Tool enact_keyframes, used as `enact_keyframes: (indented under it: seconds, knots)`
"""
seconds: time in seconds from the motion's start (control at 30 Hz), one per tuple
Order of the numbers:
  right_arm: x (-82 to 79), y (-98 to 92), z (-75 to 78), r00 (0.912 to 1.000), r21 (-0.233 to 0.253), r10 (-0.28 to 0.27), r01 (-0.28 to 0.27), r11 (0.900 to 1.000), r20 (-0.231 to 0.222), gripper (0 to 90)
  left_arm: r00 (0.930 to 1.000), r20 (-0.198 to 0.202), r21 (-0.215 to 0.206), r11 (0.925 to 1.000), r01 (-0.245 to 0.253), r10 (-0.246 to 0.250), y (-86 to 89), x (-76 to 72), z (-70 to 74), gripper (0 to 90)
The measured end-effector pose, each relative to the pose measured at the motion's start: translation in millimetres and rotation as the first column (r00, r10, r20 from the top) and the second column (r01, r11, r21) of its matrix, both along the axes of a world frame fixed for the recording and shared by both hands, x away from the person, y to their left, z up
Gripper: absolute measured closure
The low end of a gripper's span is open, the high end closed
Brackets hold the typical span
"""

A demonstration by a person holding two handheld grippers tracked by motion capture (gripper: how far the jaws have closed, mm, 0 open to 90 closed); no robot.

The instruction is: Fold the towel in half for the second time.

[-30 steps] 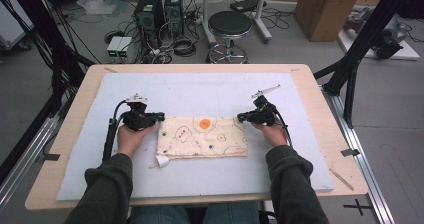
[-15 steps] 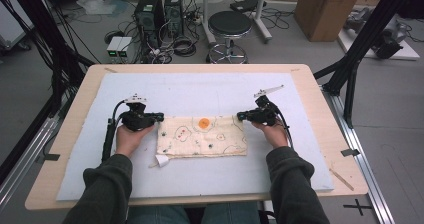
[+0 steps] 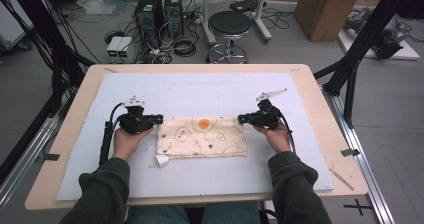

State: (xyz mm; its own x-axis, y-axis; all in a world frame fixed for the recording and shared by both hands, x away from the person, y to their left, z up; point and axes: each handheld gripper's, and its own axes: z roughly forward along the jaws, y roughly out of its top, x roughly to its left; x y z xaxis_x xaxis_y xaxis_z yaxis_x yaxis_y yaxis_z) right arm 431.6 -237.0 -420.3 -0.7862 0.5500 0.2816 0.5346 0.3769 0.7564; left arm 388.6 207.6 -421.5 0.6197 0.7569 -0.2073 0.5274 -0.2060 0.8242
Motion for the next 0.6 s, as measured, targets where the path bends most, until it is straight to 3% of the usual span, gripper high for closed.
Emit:
enact_keyframes:
  seconds: [0.23, 0.6]
  knots:
    - [-8.8, -2.2, 7.9, 0.9992, -0.001, 0.023, -0.023, 1.000, 0.032, 85.7, 0.9989, 0.030, -0.005, 0.9994, 0.035, -0.035, 0.7, -11.6, 3.9, 85.1]
    - [-24.5, -2.5, 11.5, 0.9969, 0.010, 0.062, -0.062, 0.998, 0.049, 85.6, 0.9971, 0.034, -0.004, 0.9976, 0.069, -0.069, 2.9, -26.9, 0.8, 84.9]
